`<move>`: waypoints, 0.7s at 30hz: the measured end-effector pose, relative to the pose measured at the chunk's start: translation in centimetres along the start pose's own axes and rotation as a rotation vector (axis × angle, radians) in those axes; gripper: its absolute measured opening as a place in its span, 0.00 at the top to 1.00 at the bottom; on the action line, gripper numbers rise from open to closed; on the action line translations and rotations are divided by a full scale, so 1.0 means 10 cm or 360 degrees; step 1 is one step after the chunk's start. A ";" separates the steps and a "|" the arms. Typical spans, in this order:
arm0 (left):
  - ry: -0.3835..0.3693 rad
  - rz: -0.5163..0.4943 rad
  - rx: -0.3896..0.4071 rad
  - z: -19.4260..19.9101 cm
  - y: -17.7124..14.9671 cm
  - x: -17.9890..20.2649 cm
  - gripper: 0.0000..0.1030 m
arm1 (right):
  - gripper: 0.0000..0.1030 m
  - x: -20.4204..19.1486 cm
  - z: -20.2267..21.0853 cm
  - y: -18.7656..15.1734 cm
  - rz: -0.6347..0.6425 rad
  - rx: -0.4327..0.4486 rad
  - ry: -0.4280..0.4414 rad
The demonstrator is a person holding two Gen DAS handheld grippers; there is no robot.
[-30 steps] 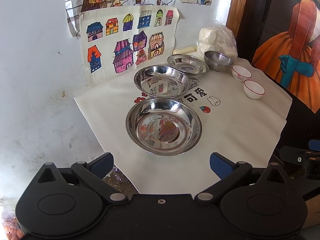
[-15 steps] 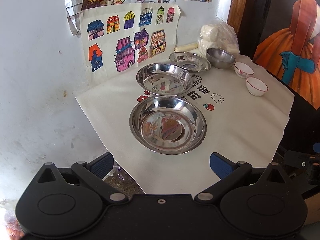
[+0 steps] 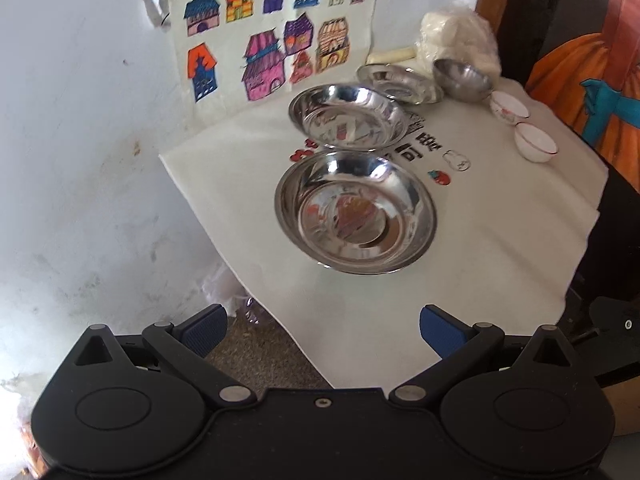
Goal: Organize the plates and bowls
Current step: 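Close the left gripper on the large steel plate rim while the right gripper closes too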
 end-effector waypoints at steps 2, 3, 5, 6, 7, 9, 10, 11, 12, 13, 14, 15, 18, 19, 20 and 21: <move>0.0031 0.0027 -0.0013 -0.04 0.05 -0.02 0.01 | 0.00 0.02 -0.09 0.07 0.0009 -0.0025 0.0019; 0.0049 0.0040 -0.0017 -0.05 0.09 -0.02 0.01 | 0.00 0.03 -0.13 0.12 0.0018 -0.0030 0.0031; 0.0094 0.0075 -0.0044 -0.07 0.17 -0.05 0.01 | 0.00 0.03 -0.23 0.26 0.0046 -0.0046 0.0061; 0.0113 0.0098 -0.0058 -0.08 0.22 -0.06 0.01 | 0.00 0.03 -0.28 0.33 0.0068 -0.0055 0.0076; 0.0126 0.0117 -0.0060 -0.09 0.26 -0.07 0.01 | 0.00 0.02 -0.31 0.39 0.0095 -0.0057 0.0095; 0.0169 0.0157 -0.0077 -0.13 0.35 -0.08 0.01 | 0.00 0.00 -0.40 0.54 0.0152 -0.0060 0.0138; 0.0187 0.0178 -0.0083 -0.13 0.39 -0.09 0.01 | 0.00 0.00 -0.45 0.61 0.0168 -0.0063 0.0152; 0.0202 0.0201 -0.0088 -0.14 0.43 -0.09 0.01 | 0.00 0.00 -0.48 0.67 0.0184 -0.0065 0.0165; 0.0215 0.0221 -0.0093 -0.15 0.48 -0.09 0.01 | 0.00 0.01 -0.51 0.73 0.0197 -0.0067 0.0177; 0.0227 0.0237 -0.0097 -0.15 0.51 -0.10 0.01 | 0.00 0.01 -0.54 0.80 0.0207 -0.0069 0.0194; 0.0238 0.0253 -0.0101 -0.15 0.56 -0.10 0.01 | 0.00 0.01 -0.58 0.84 0.0211 -0.0073 0.0208; 0.0248 0.0270 -0.0103 -0.15 0.58 -0.11 0.01 | 0.00 0.01 -0.61 0.88 0.0214 -0.0077 0.0224; 0.0271 0.0303 -0.0115 -0.15 0.66 -0.13 0.01 | 0.00 -0.04 -0.70 0.98 0.0245 -0.0101 0.0273; 0.0279 0.0300 -0.0123 -0.16 0.69 -0.15 0.01 | 0.00 -0.06 -0.72 1.00 0.0254 -0.0111 0.0289; 0.0286 0.0293 -0.0132 -0.16 0.71 -0.17 0.01 | 0.00 -0.08 -0.74 1.01 0.0257 -0.0116 0.0304; 0.0291 0.0284 -0.0139 -0.17 0.73 -0.18 0.01 | 0.00 -0.09 -0.76 1.03 0.0256 -0.0120 0.0316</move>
Point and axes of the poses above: each gripper's, at about its wrist camera, not at the fingertips, and z roughly against the way its jaws point, x to its right, y to its top, the point moved 7 cm from there along -z, roughly the way its jaws point, and after that the axes turned 14 degrees about -x, right-handed, at the moved point
